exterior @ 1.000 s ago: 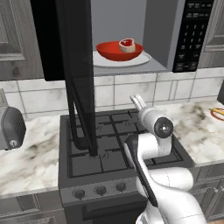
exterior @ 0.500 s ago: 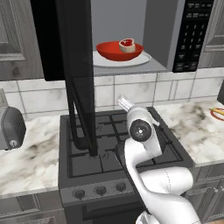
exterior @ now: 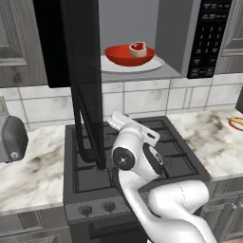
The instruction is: Remove the banana from the bowl and place it on the small plate. Then place the bowl with only the steak in the microwave, close the door, and press the start button to microwave the steak.
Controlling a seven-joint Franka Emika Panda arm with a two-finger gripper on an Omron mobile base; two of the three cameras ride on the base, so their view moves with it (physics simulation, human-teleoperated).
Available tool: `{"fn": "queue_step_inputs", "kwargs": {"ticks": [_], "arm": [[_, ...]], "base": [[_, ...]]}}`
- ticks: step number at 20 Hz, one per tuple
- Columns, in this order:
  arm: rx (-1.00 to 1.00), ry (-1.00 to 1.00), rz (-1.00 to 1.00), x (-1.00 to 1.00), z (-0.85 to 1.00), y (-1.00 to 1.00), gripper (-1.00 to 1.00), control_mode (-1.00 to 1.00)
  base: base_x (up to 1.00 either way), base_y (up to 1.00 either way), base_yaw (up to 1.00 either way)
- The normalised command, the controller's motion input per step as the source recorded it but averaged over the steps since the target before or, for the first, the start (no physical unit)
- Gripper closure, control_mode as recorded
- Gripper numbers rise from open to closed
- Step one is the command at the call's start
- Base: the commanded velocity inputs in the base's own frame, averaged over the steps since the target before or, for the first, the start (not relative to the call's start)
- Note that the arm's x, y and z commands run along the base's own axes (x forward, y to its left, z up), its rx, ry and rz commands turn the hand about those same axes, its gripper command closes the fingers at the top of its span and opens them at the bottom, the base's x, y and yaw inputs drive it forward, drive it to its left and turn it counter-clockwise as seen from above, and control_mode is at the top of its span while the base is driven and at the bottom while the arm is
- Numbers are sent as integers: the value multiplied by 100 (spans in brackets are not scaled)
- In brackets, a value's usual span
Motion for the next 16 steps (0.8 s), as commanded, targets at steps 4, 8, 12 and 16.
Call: {"fn": "queue_step_inputs", "kwargs": {"ticks": [4, 8, 12, 16], "arm": [[-24, -23, 0, 0, -36, 4, -100, -100], [-22, -26, -8, -21, -7, 36, -100, -100], [-17, -20, -4, -8, 0, 53, -100, -100], [-15, -22, -3, -1, 0, 50, -100, -100]], "base": [[0, 0, 0], [0, 0, 0], [0, 0, 0], [0, 0, 0]]}}
